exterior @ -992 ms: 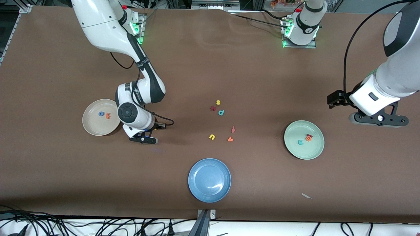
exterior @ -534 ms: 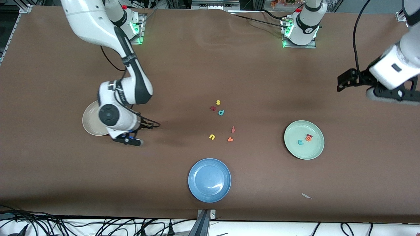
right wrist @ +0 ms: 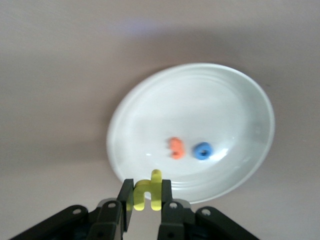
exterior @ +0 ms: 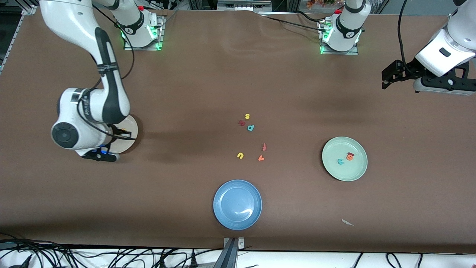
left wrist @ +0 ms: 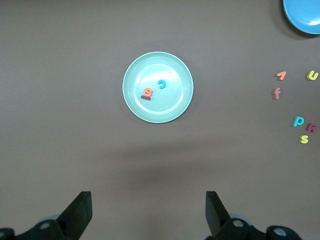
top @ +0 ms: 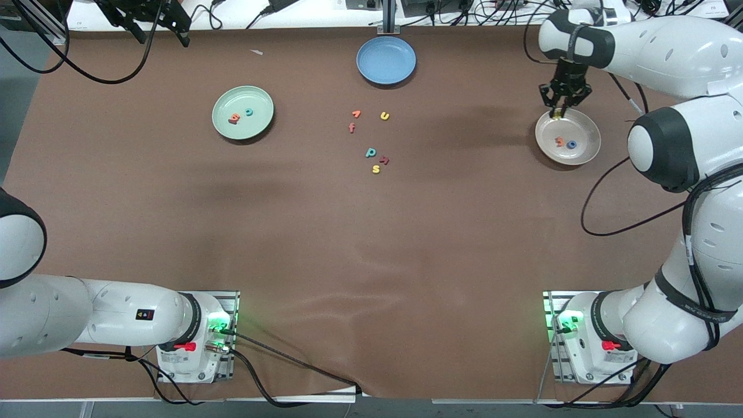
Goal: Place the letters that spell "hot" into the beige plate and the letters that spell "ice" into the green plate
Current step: 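Lower the yellow letter onto the beige plate and open the right gripper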
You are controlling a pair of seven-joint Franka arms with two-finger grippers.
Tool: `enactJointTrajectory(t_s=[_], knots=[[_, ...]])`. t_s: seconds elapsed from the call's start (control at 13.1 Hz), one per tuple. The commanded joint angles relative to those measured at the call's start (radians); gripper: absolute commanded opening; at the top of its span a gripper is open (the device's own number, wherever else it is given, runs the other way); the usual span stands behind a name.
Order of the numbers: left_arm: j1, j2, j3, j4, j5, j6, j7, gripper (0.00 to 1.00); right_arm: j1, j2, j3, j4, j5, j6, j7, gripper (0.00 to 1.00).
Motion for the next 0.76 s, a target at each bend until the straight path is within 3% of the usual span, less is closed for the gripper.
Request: enactJointTrajectory(t_s=[0.0, 0.23, 0.46, 0.61, 0.69], knots=[[-0.007, 0.001, 0.002, 0.009, 0.015, 0.003, 0.019, 1.00, 0.005, -0.006, -0.050, -0.076, -0.016, 0.055, -0.112, 0.14], [-0.009, 0.003, 0.001, 0.012, 0.012, 0.003, 0.038, 1.00, -0.016, 0.021, -0.071, -0.163, -0.014, 0.184, -0.224, 0.16], [-0.007, 0.015, 0.001, 0.021, 0.015, 0.003, 0.036, 1.00, -0.047, 0.052, -0.069, -0.168, -0.014, 0.221, -0.267, 0.20], [-0.009, 0.014, -0.002, 0.023, 0.015, 0.000, 0.033, 1.00, -0.050, 0.053, -0.069, -0.168, -0.014, 0.226, -0.273, 0.38], [-0.009, 0.012, -0.002, 0.023, 0.015, 0.000, 0.033, 1.00, -0.050, 0.053, -0.069, -0.167, -0.014, 0.226, -0.273, 0.54]])
